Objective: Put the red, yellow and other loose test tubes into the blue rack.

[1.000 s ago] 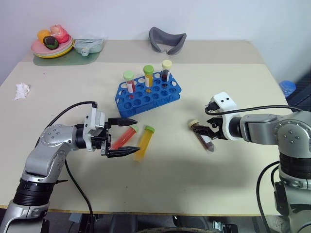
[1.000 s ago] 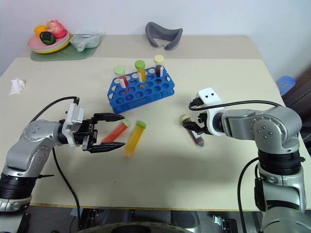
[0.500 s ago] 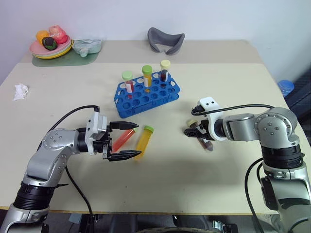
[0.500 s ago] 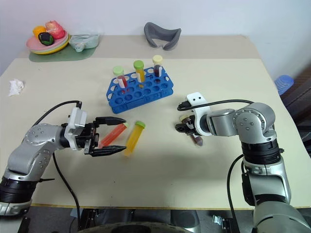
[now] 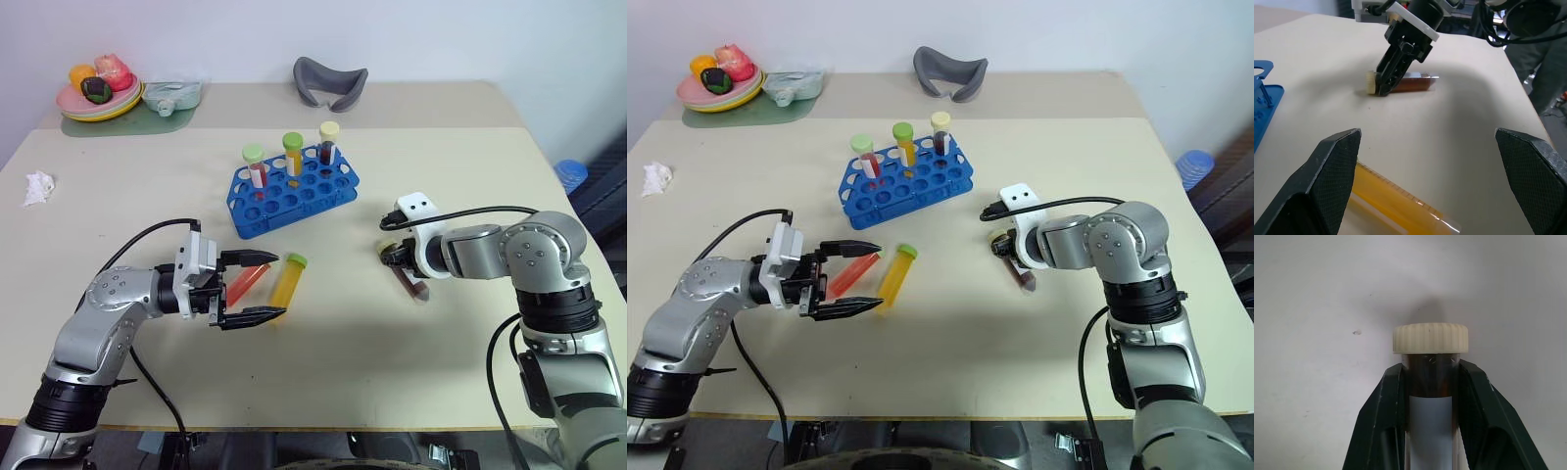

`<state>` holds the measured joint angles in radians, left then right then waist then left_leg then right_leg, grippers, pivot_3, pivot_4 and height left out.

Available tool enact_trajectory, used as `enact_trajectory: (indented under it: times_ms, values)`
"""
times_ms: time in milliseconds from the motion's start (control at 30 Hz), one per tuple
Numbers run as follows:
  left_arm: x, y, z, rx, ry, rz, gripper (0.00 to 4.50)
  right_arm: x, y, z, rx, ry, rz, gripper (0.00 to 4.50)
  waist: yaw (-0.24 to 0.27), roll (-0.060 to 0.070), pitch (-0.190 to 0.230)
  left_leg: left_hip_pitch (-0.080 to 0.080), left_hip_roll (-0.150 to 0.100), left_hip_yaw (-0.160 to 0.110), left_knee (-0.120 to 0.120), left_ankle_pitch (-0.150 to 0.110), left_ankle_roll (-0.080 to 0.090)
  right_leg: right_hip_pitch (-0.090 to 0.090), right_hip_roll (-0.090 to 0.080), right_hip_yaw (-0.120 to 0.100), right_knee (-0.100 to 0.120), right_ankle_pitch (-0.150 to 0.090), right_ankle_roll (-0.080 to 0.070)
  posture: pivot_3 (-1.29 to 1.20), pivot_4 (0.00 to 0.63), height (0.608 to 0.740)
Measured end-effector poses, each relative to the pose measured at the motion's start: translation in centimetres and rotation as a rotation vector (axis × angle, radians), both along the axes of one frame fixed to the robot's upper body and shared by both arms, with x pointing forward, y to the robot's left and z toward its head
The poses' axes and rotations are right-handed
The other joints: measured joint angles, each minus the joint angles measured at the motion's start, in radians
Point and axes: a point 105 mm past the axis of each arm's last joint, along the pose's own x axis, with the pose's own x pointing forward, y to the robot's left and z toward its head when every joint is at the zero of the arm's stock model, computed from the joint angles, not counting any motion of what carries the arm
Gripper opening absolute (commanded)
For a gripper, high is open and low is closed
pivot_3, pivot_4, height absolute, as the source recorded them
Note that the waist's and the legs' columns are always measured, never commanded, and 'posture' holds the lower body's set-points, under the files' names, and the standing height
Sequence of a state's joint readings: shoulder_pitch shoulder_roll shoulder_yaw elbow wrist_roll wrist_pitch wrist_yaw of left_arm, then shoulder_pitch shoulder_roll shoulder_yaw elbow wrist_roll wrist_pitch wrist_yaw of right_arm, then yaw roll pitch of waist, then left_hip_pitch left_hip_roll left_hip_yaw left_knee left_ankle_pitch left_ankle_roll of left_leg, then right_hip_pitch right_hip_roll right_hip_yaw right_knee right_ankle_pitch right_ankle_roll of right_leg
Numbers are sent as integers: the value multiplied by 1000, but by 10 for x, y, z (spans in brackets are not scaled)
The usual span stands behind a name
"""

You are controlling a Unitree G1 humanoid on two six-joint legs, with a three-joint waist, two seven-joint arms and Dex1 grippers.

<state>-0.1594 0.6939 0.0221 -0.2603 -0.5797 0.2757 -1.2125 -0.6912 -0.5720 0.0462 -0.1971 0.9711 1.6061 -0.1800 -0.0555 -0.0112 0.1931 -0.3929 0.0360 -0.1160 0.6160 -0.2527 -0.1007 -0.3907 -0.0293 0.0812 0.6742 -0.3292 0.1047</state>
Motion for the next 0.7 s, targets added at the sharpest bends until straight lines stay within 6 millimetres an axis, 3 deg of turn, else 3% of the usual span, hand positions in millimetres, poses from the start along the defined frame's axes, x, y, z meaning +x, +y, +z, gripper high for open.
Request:
enact_trajectory:
  times_ms: [67, 133, 233, 333, 400, 533, 700]
  values:
    - [0, 1, -1, -1, 3, 8, 4500, -2, 0, 1, 21, -13, 1, 805, 1, 0, 0, 0, 0, 0, 0, 0, 0, 0, 0, 0, 0, 0, 0, 0, 150, 740]
    - [2, 4, 0, -11, 4, 35, 4500, -2, 14, 16, 192, -55, 37, 805, -2, 1, 1, -1, 0, 0, -1, 0, 0, -2, 0, 0, 0, 0, 0, 0, 150, 740]
    - [4, 5, 4, -52, -4, 69, 4500, 3, 43, 76, 513, -260, 152, 805, -10, 3, 2, -1, 0, 0, 0, 0, 0, -2, 0, 0, 2, 0, 0, 0, 150, 740]
    - [5, 6, 2, -72, 14, 96, 4500, 11, 49, 137, 689, -544, 196, 805, -12, 3, 2, -1, 0, 0, 0, 0, 0, -2, 0, 0, 2, 0, 0, 0, 150, 740]
    - [8, 7, 3, -88, 11, 123, 4500, 18, 49, 156, 709, -699, 197, 805, -12, 2, 1, -1, 0, 0, 0, 0, 0, -2, 0, 0, 2, 0, 0, 0, 150, 740]
    - [17, 10, 9, -126, -10, 193, 4500, 46, 53, 157, 770, -853, 131, 805, -16, 2, 1, 0, 0, 1, 0, 0, -1, -3, 0, 1, 5, 0, 0, 0, 150, 740]
    - [23, 14, 13, -157, -19, 258, 4500, 81, 62, 130, 807, -962, 29, 805, -16, 3, 2, 0, 0, 0, 0, 2, -3, -4, 0, 1, 7, 0, 0, 0, 150, 740]
